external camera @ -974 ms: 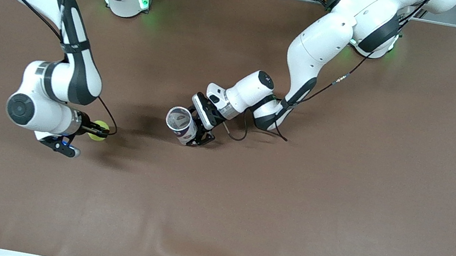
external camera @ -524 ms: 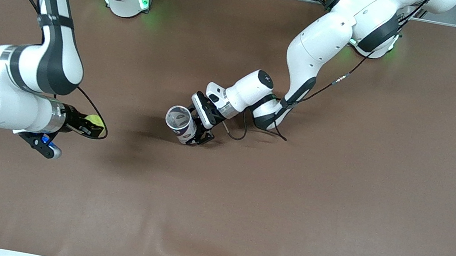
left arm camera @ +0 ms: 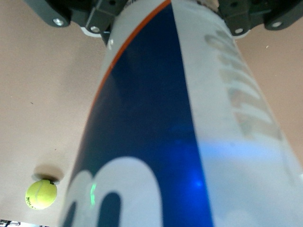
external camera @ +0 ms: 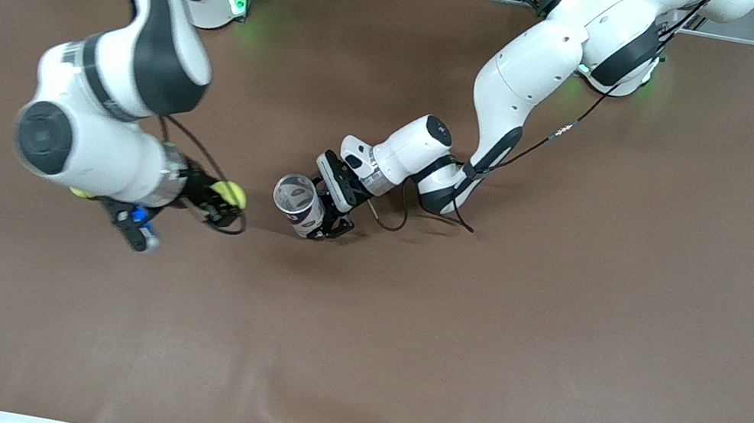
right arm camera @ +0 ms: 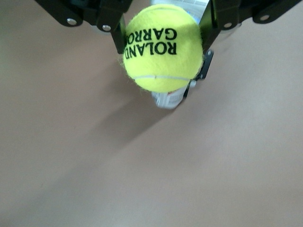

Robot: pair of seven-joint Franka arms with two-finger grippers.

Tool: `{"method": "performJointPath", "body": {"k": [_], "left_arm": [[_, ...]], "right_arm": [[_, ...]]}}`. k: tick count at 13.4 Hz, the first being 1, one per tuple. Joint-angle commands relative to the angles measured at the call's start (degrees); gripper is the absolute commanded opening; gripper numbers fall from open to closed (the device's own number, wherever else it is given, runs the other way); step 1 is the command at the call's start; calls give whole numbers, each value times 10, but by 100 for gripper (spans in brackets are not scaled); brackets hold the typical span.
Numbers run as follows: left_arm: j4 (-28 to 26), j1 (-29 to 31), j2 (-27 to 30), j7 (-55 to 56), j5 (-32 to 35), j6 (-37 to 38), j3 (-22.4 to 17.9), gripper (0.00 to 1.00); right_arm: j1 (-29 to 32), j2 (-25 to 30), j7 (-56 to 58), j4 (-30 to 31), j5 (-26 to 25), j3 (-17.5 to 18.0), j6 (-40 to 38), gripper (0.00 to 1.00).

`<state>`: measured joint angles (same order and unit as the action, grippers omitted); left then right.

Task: Insert tennis ball vertically with right arm
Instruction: 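Carry the ball with the right gripper over the tube opening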

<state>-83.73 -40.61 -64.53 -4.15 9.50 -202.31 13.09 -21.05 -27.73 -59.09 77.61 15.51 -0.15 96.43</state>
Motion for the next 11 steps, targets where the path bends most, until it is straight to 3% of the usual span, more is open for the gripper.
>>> {"method": "performJointPath", "body": {"k": [1, 9, 11], "left_arm": [[6, -11, -8, 5, -12, -11, -7, 77], [9, -10, -8, 5, -12, -11, -7, 78], [9, -11, -8, 5, -12, -11, -7, 78]], "right_arm": [[-24, -5, -36, -12, 7, -6, -5, 0], [-70, -14, -93, 0, 3, -6, 39, 0], [-71, -14, -93, 9, 2, -6, 36, 14]]}}
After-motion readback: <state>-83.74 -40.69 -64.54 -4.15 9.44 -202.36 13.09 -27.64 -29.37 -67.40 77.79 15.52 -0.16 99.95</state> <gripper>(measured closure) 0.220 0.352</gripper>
